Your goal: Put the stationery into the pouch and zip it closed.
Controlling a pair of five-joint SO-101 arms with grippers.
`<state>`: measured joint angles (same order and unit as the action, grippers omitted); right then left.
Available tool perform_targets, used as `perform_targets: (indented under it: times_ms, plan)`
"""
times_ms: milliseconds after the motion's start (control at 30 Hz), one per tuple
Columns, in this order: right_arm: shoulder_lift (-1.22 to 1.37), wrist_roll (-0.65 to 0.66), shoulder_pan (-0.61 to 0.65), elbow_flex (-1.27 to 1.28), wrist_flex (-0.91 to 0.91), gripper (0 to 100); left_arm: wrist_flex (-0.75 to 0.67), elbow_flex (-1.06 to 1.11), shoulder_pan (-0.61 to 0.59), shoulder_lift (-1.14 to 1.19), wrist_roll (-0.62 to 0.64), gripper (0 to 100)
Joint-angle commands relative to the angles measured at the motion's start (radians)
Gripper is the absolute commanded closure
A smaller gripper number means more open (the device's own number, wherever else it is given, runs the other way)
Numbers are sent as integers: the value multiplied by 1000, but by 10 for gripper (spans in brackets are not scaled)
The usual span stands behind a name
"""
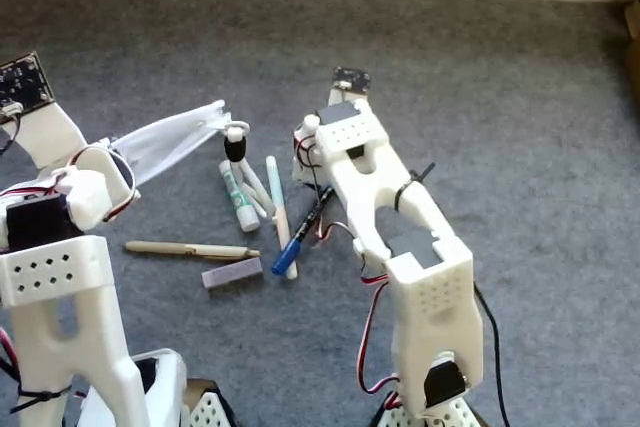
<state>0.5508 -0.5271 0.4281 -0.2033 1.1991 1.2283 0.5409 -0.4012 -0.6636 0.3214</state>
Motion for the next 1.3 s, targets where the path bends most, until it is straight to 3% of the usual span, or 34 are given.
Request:
perform_targets:
  times_ms: [0,200,400,667,800,1033,1267]
  plan:
    - [-16,-9,-10,-45,1,878,-9,7,-13,15,9,993]
    - [-16,-9,-10,-45,7,881,-9,7,-13,15,9,993]
    - [-16,-5,-22,-48,5,977,-9,7,-13,15,9,993]
    - [-24,-3,-31,-47,18,982,-9,7,-13,15,9,993]
    - [-30,-2,-31,-56,110,984,-9,7,-13,15,9,993]
    - [-193,15,-27,-45,137,994,-11,7,-13,15,9,993]
    - [-407,48,-25,168,71,994,-14,7,-13,15,11,993]
